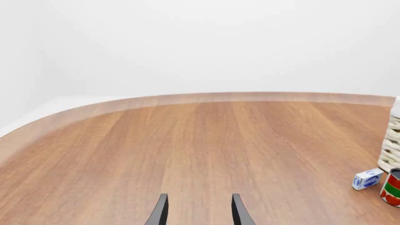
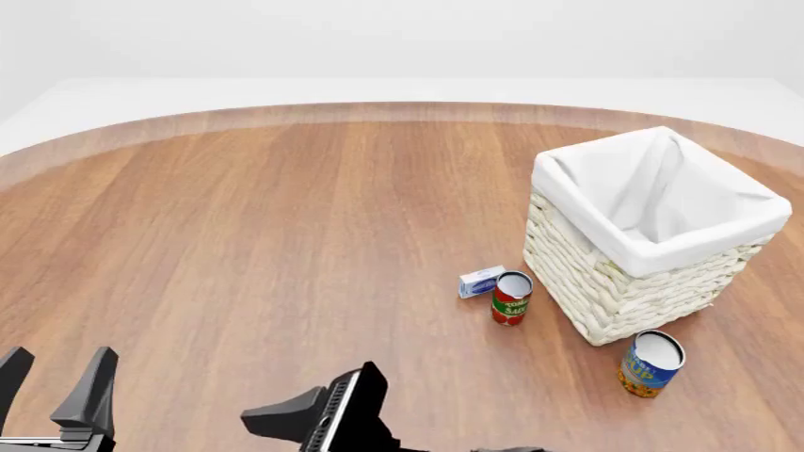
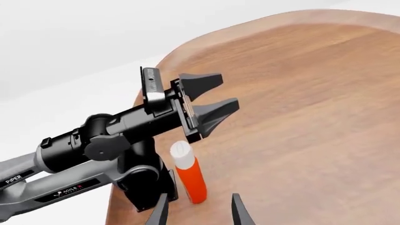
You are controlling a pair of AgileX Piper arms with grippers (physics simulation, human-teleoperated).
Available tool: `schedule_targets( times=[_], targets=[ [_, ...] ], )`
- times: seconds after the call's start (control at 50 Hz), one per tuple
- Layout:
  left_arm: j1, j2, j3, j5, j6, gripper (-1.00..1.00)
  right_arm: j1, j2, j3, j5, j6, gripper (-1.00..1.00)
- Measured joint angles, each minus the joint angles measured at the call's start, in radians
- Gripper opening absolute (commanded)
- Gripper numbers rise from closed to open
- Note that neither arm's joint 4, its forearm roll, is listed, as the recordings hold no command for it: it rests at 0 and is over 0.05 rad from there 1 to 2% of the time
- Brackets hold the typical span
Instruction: Pick up the ketchup, and put it in the basket.
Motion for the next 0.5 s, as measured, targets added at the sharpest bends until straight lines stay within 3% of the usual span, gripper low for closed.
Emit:
schedule_targets(
  times=[0.5],
  targets=[
    [0.0, 0.0, 0.0, 0.0, 0.0, 1.0, 0.09, 0.075, -0.054, -0.011, 0.097, 1.0]
  ],
)
